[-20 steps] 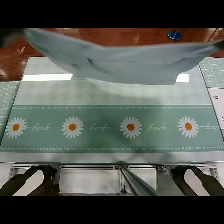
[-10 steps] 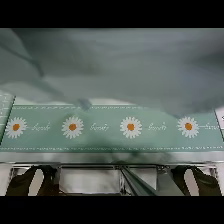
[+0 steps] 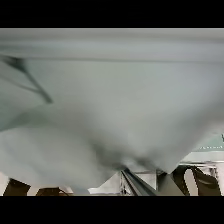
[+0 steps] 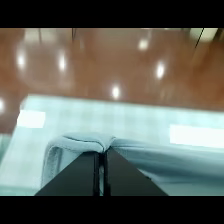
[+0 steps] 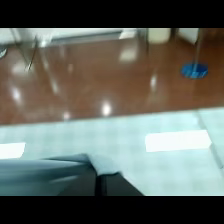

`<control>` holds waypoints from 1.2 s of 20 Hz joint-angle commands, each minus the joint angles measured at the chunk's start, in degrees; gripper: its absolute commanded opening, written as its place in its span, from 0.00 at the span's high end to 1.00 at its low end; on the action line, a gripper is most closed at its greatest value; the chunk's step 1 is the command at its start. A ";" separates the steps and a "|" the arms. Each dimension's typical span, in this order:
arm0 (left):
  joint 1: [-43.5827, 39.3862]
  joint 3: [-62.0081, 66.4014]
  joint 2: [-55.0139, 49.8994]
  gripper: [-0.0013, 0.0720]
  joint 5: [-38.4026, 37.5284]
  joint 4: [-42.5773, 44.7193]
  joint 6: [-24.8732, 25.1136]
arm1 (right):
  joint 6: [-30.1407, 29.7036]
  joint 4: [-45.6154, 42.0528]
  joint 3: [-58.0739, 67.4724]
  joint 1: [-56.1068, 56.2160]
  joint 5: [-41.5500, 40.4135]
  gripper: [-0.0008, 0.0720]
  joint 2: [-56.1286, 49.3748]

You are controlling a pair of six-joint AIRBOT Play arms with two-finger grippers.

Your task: Fold the shirts.

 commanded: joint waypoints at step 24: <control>0.70 0.07 -67.01 0.96 8.22 -28.13 10.62 | -16.09 17.86 -2.91 1.20 -6.71 0.96 -67.67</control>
